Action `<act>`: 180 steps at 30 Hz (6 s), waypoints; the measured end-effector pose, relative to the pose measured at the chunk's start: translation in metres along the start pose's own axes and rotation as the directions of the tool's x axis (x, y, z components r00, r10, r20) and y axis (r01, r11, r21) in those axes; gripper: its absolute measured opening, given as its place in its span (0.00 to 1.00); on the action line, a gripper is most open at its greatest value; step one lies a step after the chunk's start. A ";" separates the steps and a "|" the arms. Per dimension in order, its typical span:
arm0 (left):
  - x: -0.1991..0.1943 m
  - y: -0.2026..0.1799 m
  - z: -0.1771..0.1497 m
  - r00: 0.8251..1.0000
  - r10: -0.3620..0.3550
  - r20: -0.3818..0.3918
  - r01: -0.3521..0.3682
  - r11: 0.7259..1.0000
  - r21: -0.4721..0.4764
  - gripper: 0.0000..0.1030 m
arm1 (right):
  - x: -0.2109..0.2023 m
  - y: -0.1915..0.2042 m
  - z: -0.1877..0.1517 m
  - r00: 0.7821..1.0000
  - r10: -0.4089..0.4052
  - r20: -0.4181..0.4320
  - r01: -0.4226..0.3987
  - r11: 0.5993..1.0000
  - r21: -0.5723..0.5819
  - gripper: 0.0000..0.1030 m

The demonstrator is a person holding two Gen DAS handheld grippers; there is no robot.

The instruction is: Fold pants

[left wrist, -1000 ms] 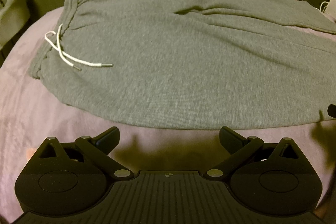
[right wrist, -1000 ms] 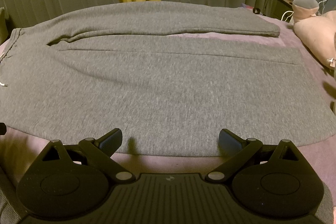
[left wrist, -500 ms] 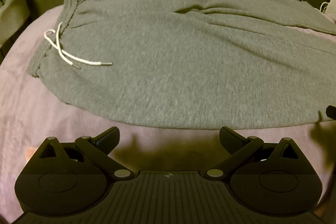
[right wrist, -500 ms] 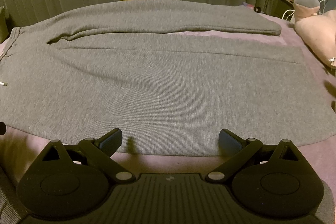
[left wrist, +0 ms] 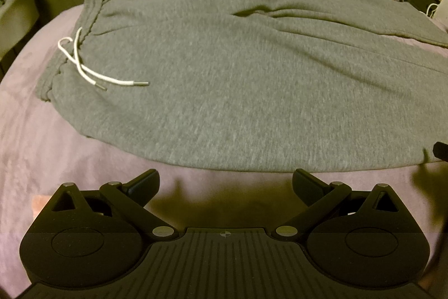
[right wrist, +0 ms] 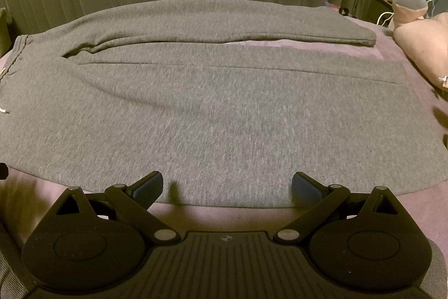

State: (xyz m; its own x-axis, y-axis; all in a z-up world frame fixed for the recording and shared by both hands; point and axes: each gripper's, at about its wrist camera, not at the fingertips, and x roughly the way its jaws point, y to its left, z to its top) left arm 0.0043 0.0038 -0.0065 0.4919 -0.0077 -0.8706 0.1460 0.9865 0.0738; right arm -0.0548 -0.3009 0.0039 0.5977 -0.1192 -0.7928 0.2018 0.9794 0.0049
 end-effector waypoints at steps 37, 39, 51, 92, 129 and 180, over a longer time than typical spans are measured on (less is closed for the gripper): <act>0.001 0.007 0.002 0.999 -0.043 -0.023 0.043 0.999 -0.034 1.00 | 0.003 -0.013 0.006 1.000 0.001 -0.006 0.000 0.994 0.107 0.96; 0.001 0.006 0.002 0.999 -0.044 -0.022 0.043 0.998 -0.034 1.00 | 0.004 -0.013 0.006 1.000 0.003 -0.006 -0.003 0.994 0.110 0.96; -0.003 0.003 0.008 1.000 -0.013 -0.022 0.012 1.000 -0.026 1.00 | 0.004 -0.011 0.008 0.999 0.035 -0.014 -0.034 0.996 0.088 0.96; 0.145 -0.010 0.158 0.765 0.598 0.238 -0.534 0.797 -0.282 1.00 | 0.328 -0.080 0.382 0.960 -0.224 -0.169 0.279 0.820 0.499 0.96; 0.108 0.058 0.145 0.947 0.170 0.274 -0.037 0.901 -0.432 1.00 | 0.065 -0.037 0.110 0.938 -0.252 0.237 0.281 0.955 -0.098 0.73; 0.044 0.182 0.010 0.962 -0.178 0.207 0.271 0.715 -0.645 0.76 | 0.020 -0.256 -0.009 0.980 -0.200 0.009 0.149 0.754 0.640 0.21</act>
State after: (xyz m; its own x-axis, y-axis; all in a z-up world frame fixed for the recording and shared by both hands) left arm 0.0609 0.1815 -0.0268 0.6254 -0.2164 -0.7497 -0.3158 0.8083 -0.4968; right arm -0.1013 -0.5525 -0.0191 0.5518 -0.3145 -0.7724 0.7374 0.6166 0.2757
